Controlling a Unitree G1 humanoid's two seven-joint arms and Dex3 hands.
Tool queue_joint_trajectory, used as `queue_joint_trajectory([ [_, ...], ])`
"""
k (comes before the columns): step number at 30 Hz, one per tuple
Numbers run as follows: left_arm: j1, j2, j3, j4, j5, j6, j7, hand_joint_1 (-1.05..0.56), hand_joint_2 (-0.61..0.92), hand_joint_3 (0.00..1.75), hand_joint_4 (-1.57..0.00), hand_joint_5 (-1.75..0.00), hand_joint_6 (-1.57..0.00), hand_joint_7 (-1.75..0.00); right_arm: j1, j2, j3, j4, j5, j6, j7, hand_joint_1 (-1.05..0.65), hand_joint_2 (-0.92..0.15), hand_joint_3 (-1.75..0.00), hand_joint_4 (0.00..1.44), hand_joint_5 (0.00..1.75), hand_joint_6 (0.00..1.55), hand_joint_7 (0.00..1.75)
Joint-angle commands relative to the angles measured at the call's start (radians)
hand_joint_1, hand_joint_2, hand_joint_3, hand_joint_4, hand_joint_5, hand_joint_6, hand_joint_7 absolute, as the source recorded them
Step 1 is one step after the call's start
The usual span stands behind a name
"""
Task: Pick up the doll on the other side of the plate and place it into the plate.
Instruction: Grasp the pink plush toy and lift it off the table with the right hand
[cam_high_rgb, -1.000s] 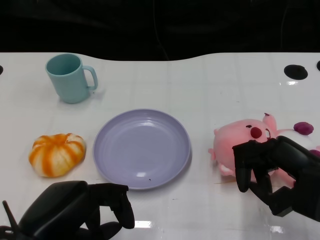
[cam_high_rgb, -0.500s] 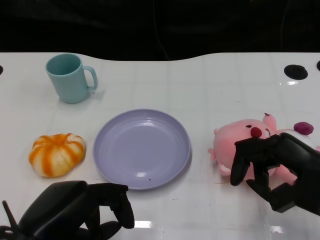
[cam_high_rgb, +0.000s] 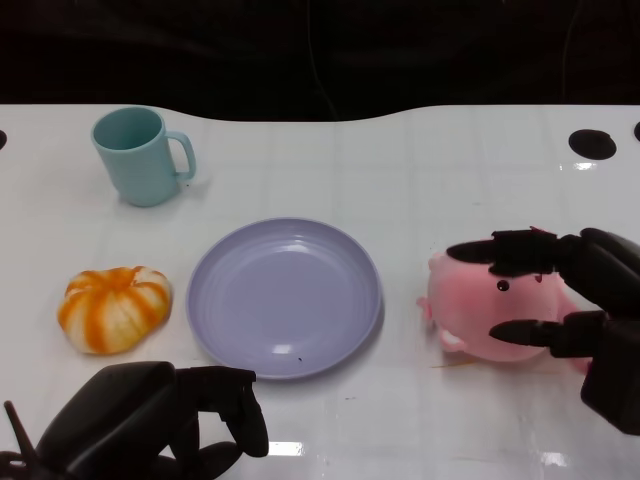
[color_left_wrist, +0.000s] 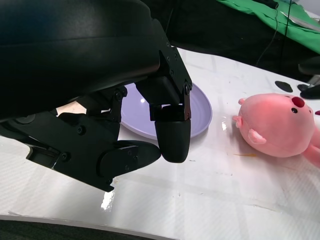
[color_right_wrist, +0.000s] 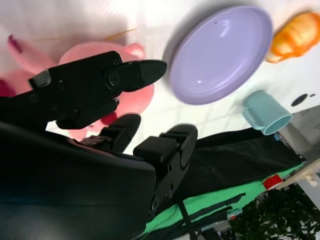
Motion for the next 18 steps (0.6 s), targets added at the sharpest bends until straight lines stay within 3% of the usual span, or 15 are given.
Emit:
queue_joint_trajectory([
  [1,-0.004,0.012,-0.001,-0.003,0.007,0.009,-0.014,-0.18,0.69,0.74,-0.72,-1.43,-0.77,-1.07,-0.018,-0.030,-0.012,0.001,-0.022,-0.022,-0.013,-0.55,-0.90,-0.02,0.17,0.22,0.29,0.00],
  [8,-0.007,0.010,-0.007,0.004,0.009,0.003,-0.008,-0.19,0.69,0.75,-0.72,-1.44,-0.77,-1.07,-0.030,-0.069,-0.001,-0.042,-0.127,0.041,0.021,-0.65,-0.87,0.00,0.01,0.20,0.16,0.00],
  [18,-0.008,0.012,-0.006,0.009,0.004,0.000,-0.006,-0.19,0.69,0.75,-0.72,-1.42,-0.77,-1.06,-0.090,-0.104,0.060,-0.068,-0.221,0.140,0.129,-0.72,-0.88,-0.01,0.00,0.12,0.13,0.01],
])
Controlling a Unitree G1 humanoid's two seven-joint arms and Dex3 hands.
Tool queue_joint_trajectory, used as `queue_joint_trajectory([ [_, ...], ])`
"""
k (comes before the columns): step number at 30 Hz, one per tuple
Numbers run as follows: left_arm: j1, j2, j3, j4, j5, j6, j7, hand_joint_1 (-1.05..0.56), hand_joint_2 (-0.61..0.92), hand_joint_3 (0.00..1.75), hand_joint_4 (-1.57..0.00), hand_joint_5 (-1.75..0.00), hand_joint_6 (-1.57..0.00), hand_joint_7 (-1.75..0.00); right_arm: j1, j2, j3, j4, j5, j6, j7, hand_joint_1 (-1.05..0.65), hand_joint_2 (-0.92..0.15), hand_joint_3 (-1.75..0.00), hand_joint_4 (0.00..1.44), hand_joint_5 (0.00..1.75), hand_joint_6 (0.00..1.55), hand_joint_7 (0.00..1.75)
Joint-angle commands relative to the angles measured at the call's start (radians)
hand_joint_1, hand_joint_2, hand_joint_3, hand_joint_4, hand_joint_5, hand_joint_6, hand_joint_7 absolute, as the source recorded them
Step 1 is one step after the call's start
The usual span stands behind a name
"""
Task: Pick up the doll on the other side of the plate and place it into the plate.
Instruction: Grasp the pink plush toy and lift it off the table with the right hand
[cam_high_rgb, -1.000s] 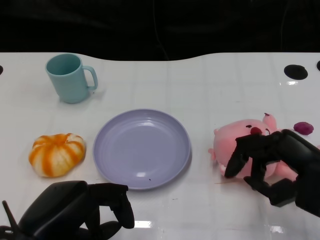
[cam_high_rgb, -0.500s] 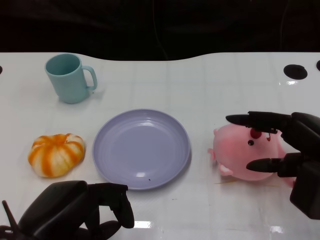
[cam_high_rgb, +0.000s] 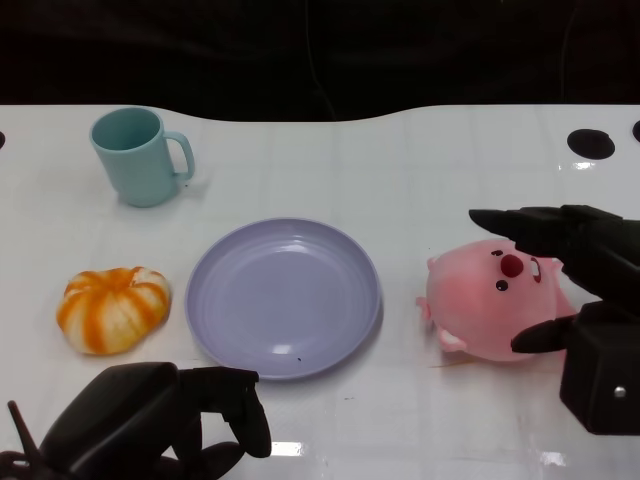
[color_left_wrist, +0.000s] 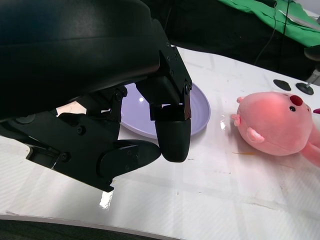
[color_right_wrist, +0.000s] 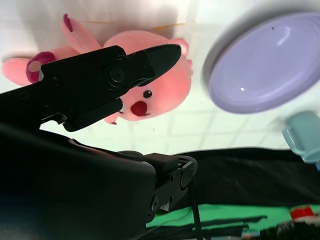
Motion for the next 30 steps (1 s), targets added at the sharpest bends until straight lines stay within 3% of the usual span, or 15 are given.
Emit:
queue_joint_trajectory([
  [1,-0.004,0.012,0.003,0.010,0.003,-0.005,-0.004,-0.19,0.69,0.74,-0.72,-1.42,-0.77,-1.06,-0.049,-0.030,0.028,0.010,-0.041,0.025,0.032,-0.72,-0.88,-0.01,0.00,0.12,0.14,0.01],
  [14,0.002,0.013,0.001,-0.001,0.006,-0.003,-0.003,-0.19,0.70,0.73,-0.72,-1.44,-0.78,-1.06,-0.200,-0.004,0.128,0.251,-0.112,-0.001,0.008,-0.79,-0.91,-0.01,0.01,0.15,0.15,0.01],
  [30,0.010,0.011,-0.005,-0.033,0.010,0.028,-0.013,-0.20,0.71,0.70,-0.71,-1.44,-0.76,-1.07,-0.370,0.105,0.240,0.629,-0.123,-0.031,-0.044,-0.81,-0.92,-0.06,0.06,0.19,0.17,0.01],
])
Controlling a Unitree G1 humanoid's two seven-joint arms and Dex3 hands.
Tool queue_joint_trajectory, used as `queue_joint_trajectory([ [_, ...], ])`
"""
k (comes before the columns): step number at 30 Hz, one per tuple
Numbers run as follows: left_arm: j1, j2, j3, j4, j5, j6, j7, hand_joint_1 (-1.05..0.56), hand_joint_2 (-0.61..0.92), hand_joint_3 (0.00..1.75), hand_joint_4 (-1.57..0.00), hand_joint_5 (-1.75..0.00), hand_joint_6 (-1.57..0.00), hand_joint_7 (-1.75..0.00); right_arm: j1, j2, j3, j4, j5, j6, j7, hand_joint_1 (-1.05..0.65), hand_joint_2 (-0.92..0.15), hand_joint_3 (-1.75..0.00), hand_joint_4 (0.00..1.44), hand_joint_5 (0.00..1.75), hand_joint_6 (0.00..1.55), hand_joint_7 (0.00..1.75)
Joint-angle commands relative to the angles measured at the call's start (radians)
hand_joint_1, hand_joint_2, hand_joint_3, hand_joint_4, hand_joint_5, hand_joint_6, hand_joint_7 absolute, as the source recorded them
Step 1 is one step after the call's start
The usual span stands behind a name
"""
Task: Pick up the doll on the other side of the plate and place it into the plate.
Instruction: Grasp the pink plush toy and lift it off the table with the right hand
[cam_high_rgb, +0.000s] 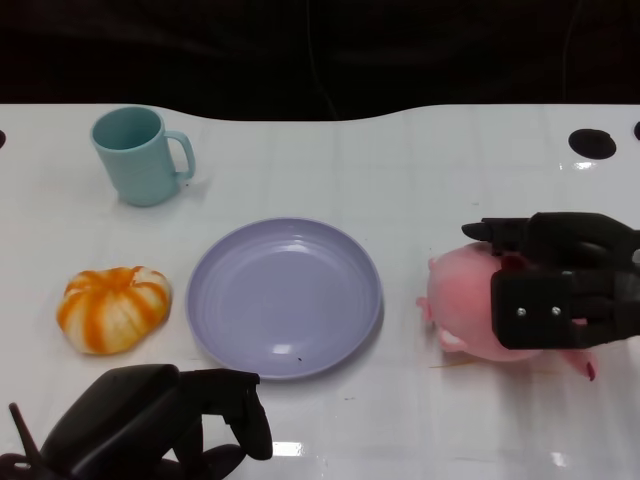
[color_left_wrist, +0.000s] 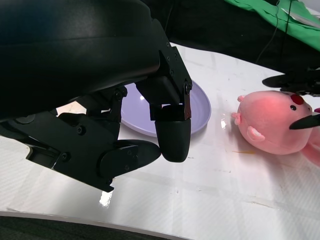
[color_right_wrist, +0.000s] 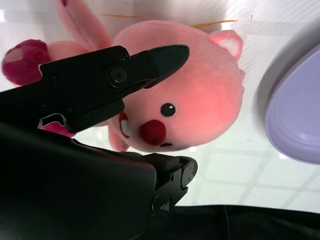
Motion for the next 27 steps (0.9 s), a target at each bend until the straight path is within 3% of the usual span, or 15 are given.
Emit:
queue_joint_trajectory([
  [1,0.004,0.011,0.002,-0.019,0.010,0.008,-0.013,-0.20,0.71,0.70,-0.71,-1.44,-0.76,-1.07,-0.044,0.018,0.019,0.060,-0.003,0.003,-0.009,-0.81,-0.92,-0.06,0.05,0.19,0.17,0.01],
  [6,0.003,0.011,0.000,-0.026,0.013,0.015,-0.015,-0.21,0.71,0.68,-0.71,-1.43,-0.77,-1.06,-0.090,0.037,0.058,0.144,-0.013,0.000,0.004,-0.82,-0.92,-0.08,0.08,0.19,0.20,0.02],
  [13,-0.002,0.012,-0.005,-0.032,0.015,0.022,-0.015,-0.21,0.72,0.67,-0.71,-1.44,-0.77,-1.07,-0.171,0.036,0.124,0.217,-0.026,0.005,0.115,-0.85,-0.92,-0.13,0.11,0.20,0.25,0.03],
  [17,-0.004,0.009,-0.008,-0.038,0.017,0.028,-0.015,-0.20,0.72,0.67,-0.71,-1.44,-0.77,-1.08,-0.225,0.048,0.145,0.280,-0.032,-0.004,0.127,-0.77,-0.92,-0.08,0.31,0.24,0.45,0.08],
  [18,-0.004,0.009,-0.009,-0.039,0.019,0.029,-0.014,-0.21,0.72,0.67,-0.71,-1.44,-0.77,-1.08,-0.231,0.055,0.138,0.292,-0.022,0.000,0.123,-0.65,-0.92,-0.07,0.47,0.30,0.59,0.11],
  [20,-0.004,0.008,-0.009,-0.042,0.021,0.032,-0.015,-0.21,0.72,0.68,-0.71,-1.45,-0.77,-1.08,-0.241,0.069,0.125,0.317,-0.002,0.005,0.113,-0.55,-0.92,-0.05,0.60,0.38,0.74,0.12],
  [22,-0.003,0.006,-0.010,-0.044,0.021,0.036,-0.016,-0.21,0.72,0.68,-0.71,-1.44,-0.76,-1.08,-0.250,0.078,0.115,0.336,0.013,-0.006,0.095,-0.46,-0.92,-0.06,0.75,0.72,0.92,0.12],
  [24,-0.003,0.006,-0.010,-0.048,0.021,0.042,-0.018,-0.21,0.73,0.68,-0.71,-1.45,-0.77,-1.08,-0.248,0.088,0.108,0.334,0.005,-0.005,0.036,-0.37,-0.92,-0.08,0.76,0.92,1.02,0.11],
  [27,-0.005,0.006,-0.011,-0.052,0.021,0.053,-0.020,-0.21,0.73,0.68,-0.71,-1.46,-0.77,-1.08,-0.243,0.099,0.098,0.333,0.010,0.000,-0.018,-0.27,-0.92,-0.08,0.74,0.99,1.11,0.14],
])
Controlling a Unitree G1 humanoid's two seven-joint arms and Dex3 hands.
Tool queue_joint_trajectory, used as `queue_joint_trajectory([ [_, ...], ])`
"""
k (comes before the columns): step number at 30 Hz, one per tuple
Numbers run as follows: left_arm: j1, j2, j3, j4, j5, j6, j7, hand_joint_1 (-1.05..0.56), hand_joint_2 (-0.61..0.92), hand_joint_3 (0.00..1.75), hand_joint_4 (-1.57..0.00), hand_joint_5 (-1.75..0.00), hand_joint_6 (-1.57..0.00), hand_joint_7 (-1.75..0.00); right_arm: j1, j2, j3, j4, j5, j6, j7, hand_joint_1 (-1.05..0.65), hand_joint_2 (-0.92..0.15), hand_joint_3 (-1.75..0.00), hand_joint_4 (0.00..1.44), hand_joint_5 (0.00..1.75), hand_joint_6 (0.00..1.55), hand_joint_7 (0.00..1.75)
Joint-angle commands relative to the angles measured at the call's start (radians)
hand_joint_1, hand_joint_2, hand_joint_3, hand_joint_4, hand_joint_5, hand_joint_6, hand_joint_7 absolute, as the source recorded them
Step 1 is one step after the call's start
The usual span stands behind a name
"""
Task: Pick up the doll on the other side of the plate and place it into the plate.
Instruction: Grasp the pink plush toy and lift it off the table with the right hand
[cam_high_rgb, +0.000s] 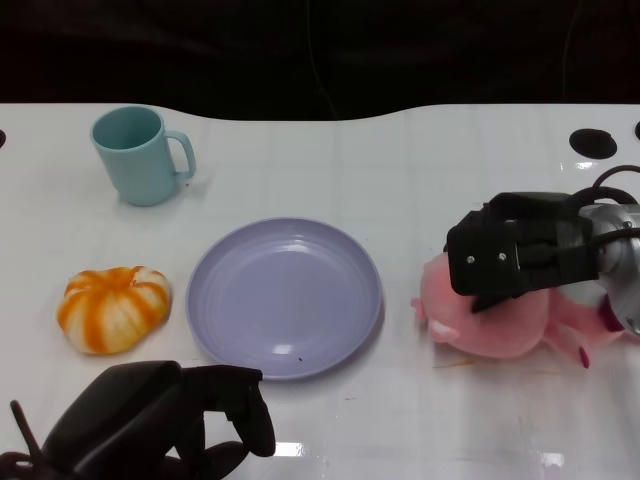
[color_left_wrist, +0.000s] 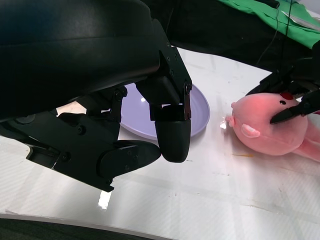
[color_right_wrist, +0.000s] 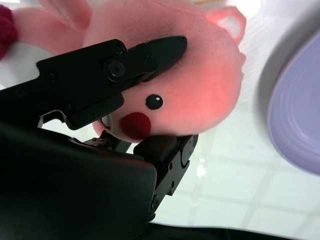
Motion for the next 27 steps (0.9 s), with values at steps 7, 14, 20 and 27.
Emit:
queue_joint_trajectory([
  [7,-0.002,0.009,0.002,-0.019,0.010,0.013,-0.019,-0.21,0.73,0.68,-0.70,-1.47,-0.76,-1.09,0.042,0.004,-0.014,-0.002,-0.001,-0.070,-0.170,-0.22,-0.80,-0.48,0.86,1.73,0.73,1.56],
  [14,-0.001,0.009,0.004,-0.013,0.005,0.005,-0.016,-0.21,0.73,0.68,-0.71,-1.47,-0.77,-1.09,0.107,0.004,-0.047,-0.044,0.009,-0.115,-0.321,-0.21,-0.88,-0.38,0.86,1.75,0.67,1.67],
  [20,-0.003,0.010,0.001,-0.015,0.011,0.009,-0.019,-0.20,0.73,0.68,-0.71,-1.46,-0.76,-1.10,0.143,0.000,-0.080,-0.038,0.011,-0.180,-0.474,-0.21,-0.57,-0.94,0.90,1.75,0.73,1.60],
  [27,-0.006,0.009,-0.001,-0.002,0.005,-0.004,-0.014,-0.20,0.72,0.68,-0.72,-1.44,-0.77,-1.09,0.185,0.005,-0.150,-0.094,0.045,-0.240,-0.564,-0.18,-0.39,-1.29,0.93,1.75,0.72,1.75],
])
